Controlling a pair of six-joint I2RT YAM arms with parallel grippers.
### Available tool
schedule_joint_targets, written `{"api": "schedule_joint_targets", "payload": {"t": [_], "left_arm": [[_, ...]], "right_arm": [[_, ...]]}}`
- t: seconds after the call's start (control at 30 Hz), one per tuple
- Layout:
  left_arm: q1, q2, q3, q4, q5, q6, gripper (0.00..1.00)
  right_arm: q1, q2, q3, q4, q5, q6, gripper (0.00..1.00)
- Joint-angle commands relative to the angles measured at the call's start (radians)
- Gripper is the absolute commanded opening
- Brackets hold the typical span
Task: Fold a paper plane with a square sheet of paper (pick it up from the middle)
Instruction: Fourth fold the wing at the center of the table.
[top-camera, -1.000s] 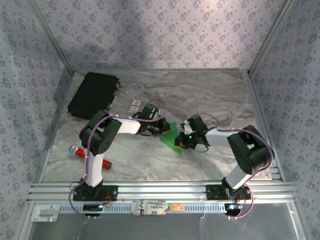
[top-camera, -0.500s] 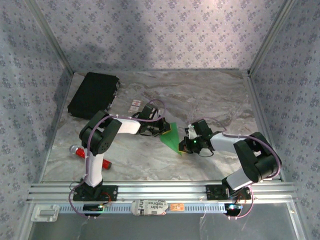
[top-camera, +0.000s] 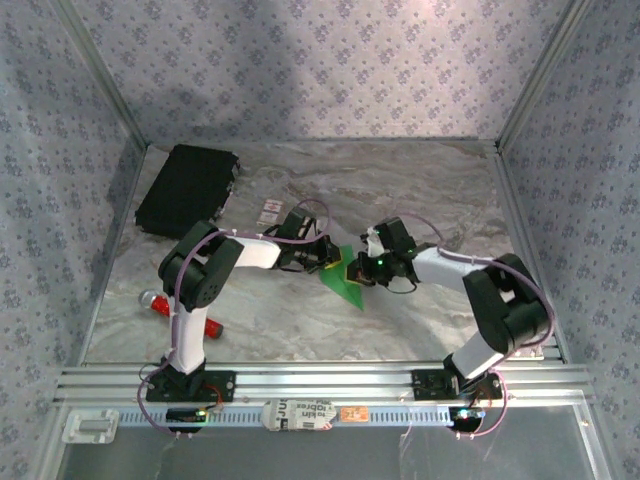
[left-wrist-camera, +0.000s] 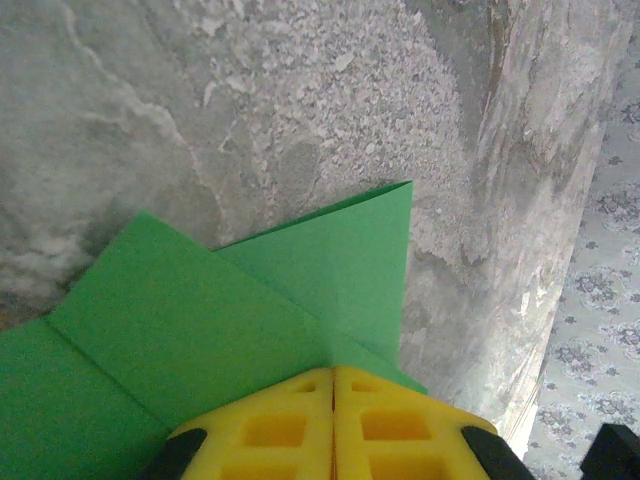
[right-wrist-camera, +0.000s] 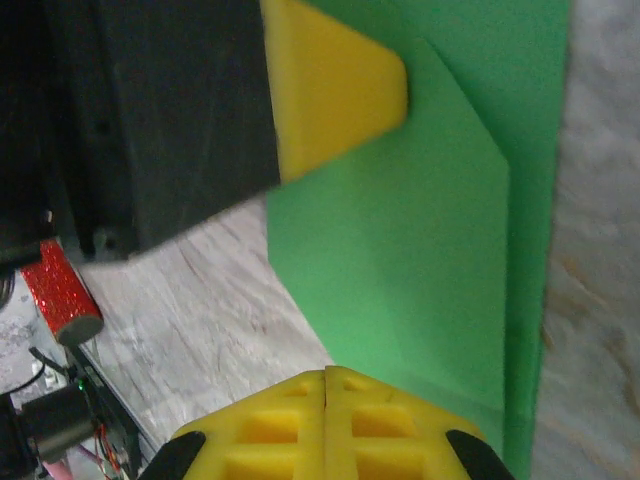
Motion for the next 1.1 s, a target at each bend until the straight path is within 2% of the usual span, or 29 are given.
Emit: {"api": "schedule_joint_targets", "payload": {"t": [0.0,0.23,0.4,0.73,1.07], "left_arm": [[0.006,0.054,-0.039,-0.075,-0.049,0.002,0.07],[0.005,0.055,-0.043,-0.068,-0.047,0.0,0.08],[0.006,0.053,-0.045,-0.07,-0.048,0.002,0.07],[0.009,0.05,-0.051,-0.088,-0.059,0.0,0.07],[0.01,0.049,-0.056,-0.087,-0.059,-0.001,0.07]], "right_arm": [[0.02,0.067,0.041,0.038,0.043,0.055,0.01],[0.033,0.155,0.099,0.062,0.061,0.068,0.01],[0.035,0.189,0.058,0.045,0.077,0.05,0.01],[0.015,0.094,-0.052,0.056,0.007,0.048,0.02],[-0.002,-0.025,-0.156,-0.016,-0.009,0.007,0.03]]}}
